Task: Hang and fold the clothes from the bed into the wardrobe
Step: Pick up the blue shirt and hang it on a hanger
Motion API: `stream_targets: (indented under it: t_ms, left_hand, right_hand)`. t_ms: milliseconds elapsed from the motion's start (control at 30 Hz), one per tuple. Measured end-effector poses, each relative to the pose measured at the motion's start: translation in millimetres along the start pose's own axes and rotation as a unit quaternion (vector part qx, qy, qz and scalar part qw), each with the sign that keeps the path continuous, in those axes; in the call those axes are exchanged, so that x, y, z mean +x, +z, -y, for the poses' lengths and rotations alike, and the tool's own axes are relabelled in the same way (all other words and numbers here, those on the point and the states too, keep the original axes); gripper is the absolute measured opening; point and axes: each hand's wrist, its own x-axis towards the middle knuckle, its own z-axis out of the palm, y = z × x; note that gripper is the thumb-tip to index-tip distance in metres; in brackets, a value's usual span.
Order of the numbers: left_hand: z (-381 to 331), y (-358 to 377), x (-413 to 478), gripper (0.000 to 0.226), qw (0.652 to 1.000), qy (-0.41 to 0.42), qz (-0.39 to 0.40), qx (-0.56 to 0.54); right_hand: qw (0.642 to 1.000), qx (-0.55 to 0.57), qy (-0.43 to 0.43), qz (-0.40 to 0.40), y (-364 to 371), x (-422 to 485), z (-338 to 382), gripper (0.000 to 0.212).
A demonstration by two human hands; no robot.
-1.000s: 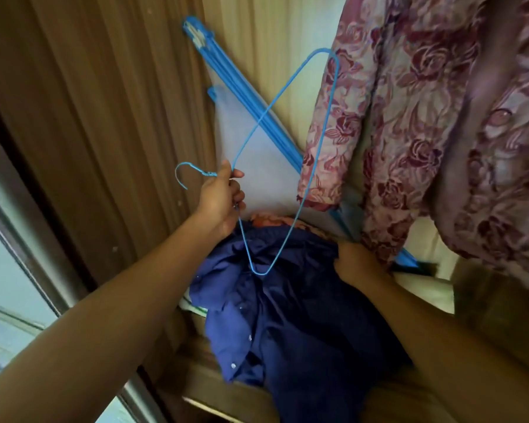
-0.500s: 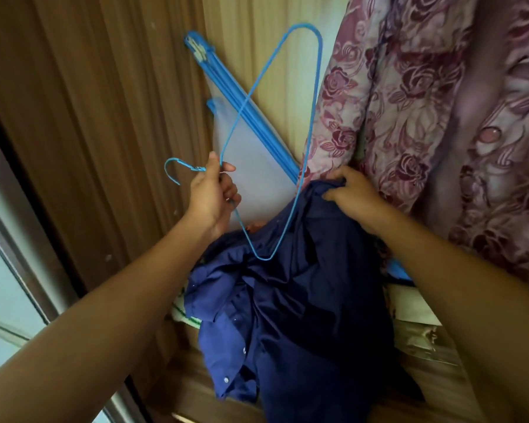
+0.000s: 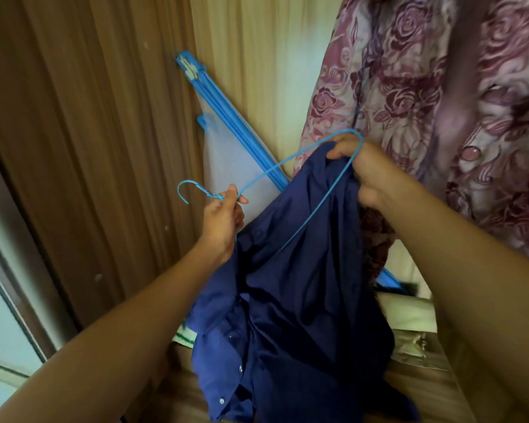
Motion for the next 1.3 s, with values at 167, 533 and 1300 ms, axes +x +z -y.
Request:
stream_targets:
  t_ms: [167, 533, 1300]
  left_hand:
    - [10, -10, 7, 0.039, 0.995, 0.037, -0.004, 0.095]
    - [13, 0, 9, 0.035, 0.919, 0.161, 0.075, 0.353]
    - [-9, -21, 12, 0.039, 0.897, -0.129, 0.351, 0.236]
  right_hand:
    - [0.995, -0.076, -0.058, -0.019, -8, -3, 34, 0.028]
    - [0.947, -0.312, -0.071, 0.027, 2, -22, 37, 0.021]
    - [0.712, -0.666, -0.207, 0.080, -29, -65, -13, 0.028]
